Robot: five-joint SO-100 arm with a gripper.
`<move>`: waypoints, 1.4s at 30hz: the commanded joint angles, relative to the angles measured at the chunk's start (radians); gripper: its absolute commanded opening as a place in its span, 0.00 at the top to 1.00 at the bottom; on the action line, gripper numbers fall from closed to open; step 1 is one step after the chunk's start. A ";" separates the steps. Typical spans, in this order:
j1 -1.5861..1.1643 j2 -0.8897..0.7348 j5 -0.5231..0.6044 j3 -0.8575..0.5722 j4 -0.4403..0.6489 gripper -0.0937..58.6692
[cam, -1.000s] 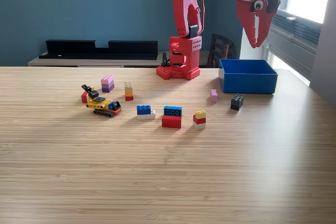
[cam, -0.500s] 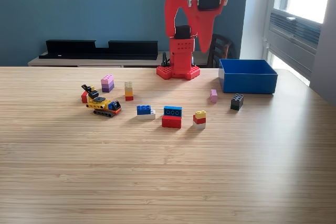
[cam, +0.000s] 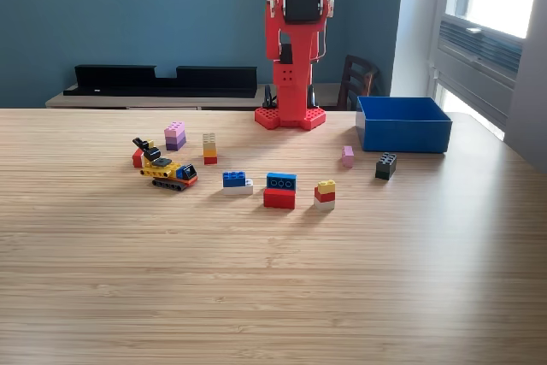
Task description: Grasp a lego block and put it in the bin.
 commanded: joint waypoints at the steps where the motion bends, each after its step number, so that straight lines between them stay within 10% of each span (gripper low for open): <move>1: 0.048 0.071 -0.018 0.031 -0.058 1.00; 9: 0.080 0.071 -0.080 0.155 -0.225 1.00; 32: -0.591 0.069 -0.167 0.261 -0.249 1.00; 37: -0.588 0.064 -0.229 0.239 -0.252 0.63; 42: -0.588 0.063 -0.270 0.215 -0.252 0.52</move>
